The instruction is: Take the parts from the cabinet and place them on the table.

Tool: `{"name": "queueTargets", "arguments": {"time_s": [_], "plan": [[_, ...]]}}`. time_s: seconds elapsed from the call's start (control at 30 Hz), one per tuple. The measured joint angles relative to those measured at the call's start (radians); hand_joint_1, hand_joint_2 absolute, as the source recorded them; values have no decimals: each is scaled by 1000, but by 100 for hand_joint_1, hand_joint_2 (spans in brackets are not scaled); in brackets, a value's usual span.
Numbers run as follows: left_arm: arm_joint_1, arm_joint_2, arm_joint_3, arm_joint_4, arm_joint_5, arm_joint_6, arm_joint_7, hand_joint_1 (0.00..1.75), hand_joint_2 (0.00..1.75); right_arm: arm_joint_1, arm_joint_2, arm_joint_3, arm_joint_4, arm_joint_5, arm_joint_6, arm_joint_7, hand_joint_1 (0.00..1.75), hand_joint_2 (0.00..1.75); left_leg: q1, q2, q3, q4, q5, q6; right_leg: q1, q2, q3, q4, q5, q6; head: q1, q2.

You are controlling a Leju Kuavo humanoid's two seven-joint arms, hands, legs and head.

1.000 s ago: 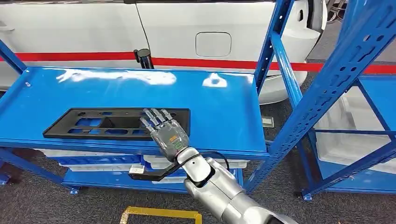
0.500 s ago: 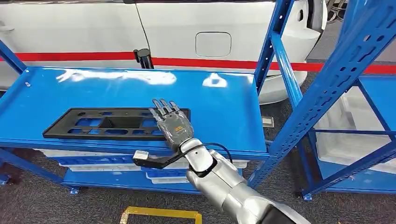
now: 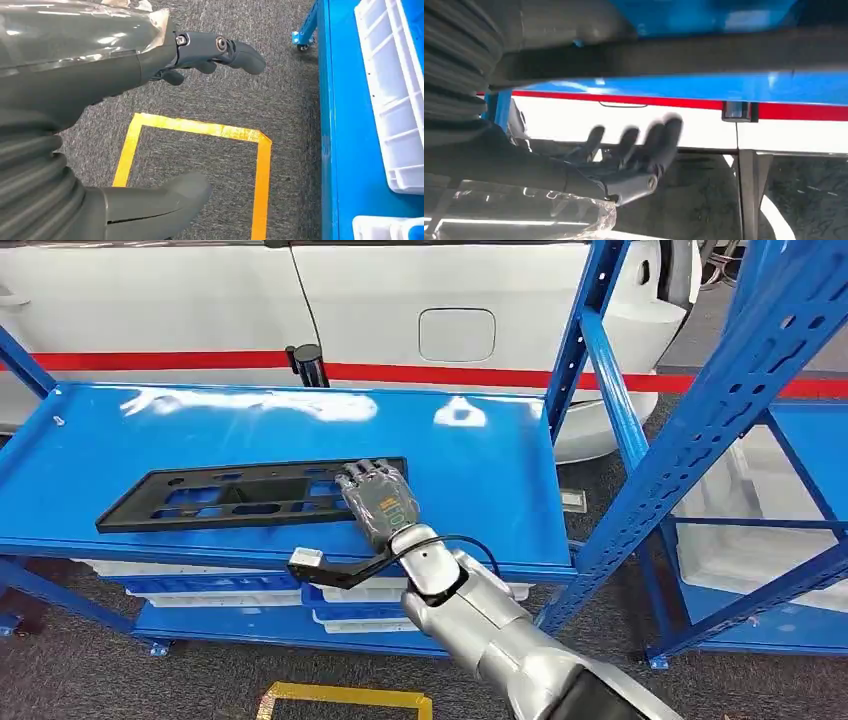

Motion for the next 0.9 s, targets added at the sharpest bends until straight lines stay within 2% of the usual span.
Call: {"name": "queueTargets", "arguments": {"time_s": [0.67, 0.77, 0.9], "plan": [[0, 0, 0, 0, 14, 1, -8, 0, 175, -8, 3, 21, 13, -17, -68, -18, 175, 175, 0, 0, 0, 0, 0, 0, 0, 0, 1, 0, 0, 0, 0, 0], [0, 0, 1, 0, 15, 3, -24, 0, 175, -8, 3, 20, 17, 2, -84, -22, 175, 175, 0, 0, 1, 0, 0, 0, 0, 0, 0, 0, 0, 0, 0, 0], [0, -2, 1, -6, 21, 40, -31, 0, 175, -4, 3, 0, 12, 56, -96, -36, 175, 175, 0, 0, 1, 0, 0, 0, 0, 0, 0, 0, 0, 0, 0, 0]]}}
